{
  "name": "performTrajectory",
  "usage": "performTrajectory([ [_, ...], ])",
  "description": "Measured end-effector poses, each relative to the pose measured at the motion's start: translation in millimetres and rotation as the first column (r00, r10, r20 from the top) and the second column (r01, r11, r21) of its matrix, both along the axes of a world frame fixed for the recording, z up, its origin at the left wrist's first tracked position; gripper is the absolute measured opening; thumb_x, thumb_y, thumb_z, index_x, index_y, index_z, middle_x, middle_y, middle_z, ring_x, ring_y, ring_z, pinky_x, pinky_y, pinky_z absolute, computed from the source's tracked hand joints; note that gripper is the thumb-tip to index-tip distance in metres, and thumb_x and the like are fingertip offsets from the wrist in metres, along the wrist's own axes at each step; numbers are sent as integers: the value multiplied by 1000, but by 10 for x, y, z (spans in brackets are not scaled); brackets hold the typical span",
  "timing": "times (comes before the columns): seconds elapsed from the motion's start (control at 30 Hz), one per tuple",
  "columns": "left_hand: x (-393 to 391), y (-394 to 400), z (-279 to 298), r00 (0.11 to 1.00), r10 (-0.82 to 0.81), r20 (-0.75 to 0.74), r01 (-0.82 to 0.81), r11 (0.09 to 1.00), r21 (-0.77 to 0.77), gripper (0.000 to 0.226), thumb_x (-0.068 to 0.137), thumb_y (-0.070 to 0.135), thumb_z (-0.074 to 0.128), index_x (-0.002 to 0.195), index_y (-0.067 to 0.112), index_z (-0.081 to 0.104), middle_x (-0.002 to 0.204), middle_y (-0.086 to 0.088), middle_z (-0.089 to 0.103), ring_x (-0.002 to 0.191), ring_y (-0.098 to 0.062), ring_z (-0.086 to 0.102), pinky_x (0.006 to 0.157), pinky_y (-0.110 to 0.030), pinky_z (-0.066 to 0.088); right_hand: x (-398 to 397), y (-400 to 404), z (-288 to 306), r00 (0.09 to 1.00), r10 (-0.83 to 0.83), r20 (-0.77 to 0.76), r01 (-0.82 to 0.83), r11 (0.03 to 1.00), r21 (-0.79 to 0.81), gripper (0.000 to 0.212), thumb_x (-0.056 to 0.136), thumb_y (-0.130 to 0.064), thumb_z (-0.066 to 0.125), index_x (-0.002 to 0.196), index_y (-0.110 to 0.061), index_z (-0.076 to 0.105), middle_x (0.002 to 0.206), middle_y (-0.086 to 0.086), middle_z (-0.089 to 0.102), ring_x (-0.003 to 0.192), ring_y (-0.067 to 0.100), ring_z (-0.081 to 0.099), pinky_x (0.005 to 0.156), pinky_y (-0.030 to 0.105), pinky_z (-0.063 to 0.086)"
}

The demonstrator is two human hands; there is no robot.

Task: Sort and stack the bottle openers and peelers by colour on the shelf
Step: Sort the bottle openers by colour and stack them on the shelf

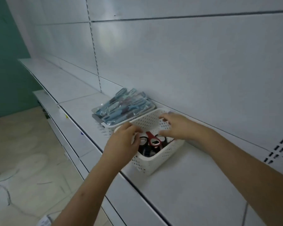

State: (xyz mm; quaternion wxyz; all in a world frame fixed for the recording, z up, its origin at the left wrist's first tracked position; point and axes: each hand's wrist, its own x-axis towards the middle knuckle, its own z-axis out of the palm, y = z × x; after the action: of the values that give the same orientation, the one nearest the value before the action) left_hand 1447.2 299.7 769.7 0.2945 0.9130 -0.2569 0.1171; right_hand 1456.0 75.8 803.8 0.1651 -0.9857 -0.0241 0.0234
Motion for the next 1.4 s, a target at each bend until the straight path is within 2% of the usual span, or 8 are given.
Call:
performTrajectory([
  [0.13,406,-169,356,929,-1,-371,222,801,555,55,84,48,70,131,24,56,116,6,60,107,-19,56,86,-29,47,443,70,-127,907,-50,-417,17,996,-84,117,61,-74,74,154,-31,18,157,-1,31,135,22,43,107,39,44],
  [0.27,511,-481,294,862,109,-495,352,576,738,55,77,65,70,113,23,66,80,9,57,83,-15,56,78,-29,44,594,84,-296,882,-38,-469,-60,980,-191,103,61,-65,80,145,-28,35,141,-2,49,113,19,55,97,36,50],
  [0.37,510,-613,145,855,133,-501,384,488,784,75,83,65,63,136,14,50,118,-6,53,99,-23,54,90,-35,49,617,78,-361,874,25,-485,-120,979,-165,78,63,-52,85,126,-26,47,117,-4,61,98,16,61,86,34,54],
  [0.5,540,-588,176,868,59,-494,397,516,759,76,76,66,70,131,17,51,118,-2,52,93,-21,52,75,-32,44,609,38,-367,845,141,-515,-239,962,-129,56,69,-40,84,114,-27,52,99,-9,63,91,14,62,79,31,54],
  [0.63,695,-552,171,856,64,-513,412,517,751,92,62,76,74,132,20,52,115,2,60,101,-21,60,86,-34,52,677,-115,-140,811,146,-567,-293,939,-178,77,67,-50,84,129,-34,43,117,-12,53,103,14,56,86,29,52],
  [0.83,717,-629,34,889,45,-456,387,460,799,133,61,75,75,155,33,-9,153,-6,19,125,-29,47,92,-43,47,722,-40,-214,702,250,-667,-325,946,12,87,63,-54,85,133,-25,41,121,-3,62,102,16,65,88,32,58],
  [1.03,829,-582,19,845,-43,-532,452,589,670,100,58,64,85,134,29,31,124,1,47,91,-17,49,71,-31,40,624,48,-394,765,278,-581,-420,899,-122,54,66,-57,82,98,-22,57,95,-5,63,87,14,61,73,28,53],
  [1.4,981,-593,24,759,-93,-645,542,638,546,65,70,44,86,113,27,40,88,16,47,73,-2,46,57,-17,33,523,59,-338,737,303,-604,-286,950,127,48,68,-54,82,105,-31,62,101,-16,67,91,5,62,82,21,51],
])
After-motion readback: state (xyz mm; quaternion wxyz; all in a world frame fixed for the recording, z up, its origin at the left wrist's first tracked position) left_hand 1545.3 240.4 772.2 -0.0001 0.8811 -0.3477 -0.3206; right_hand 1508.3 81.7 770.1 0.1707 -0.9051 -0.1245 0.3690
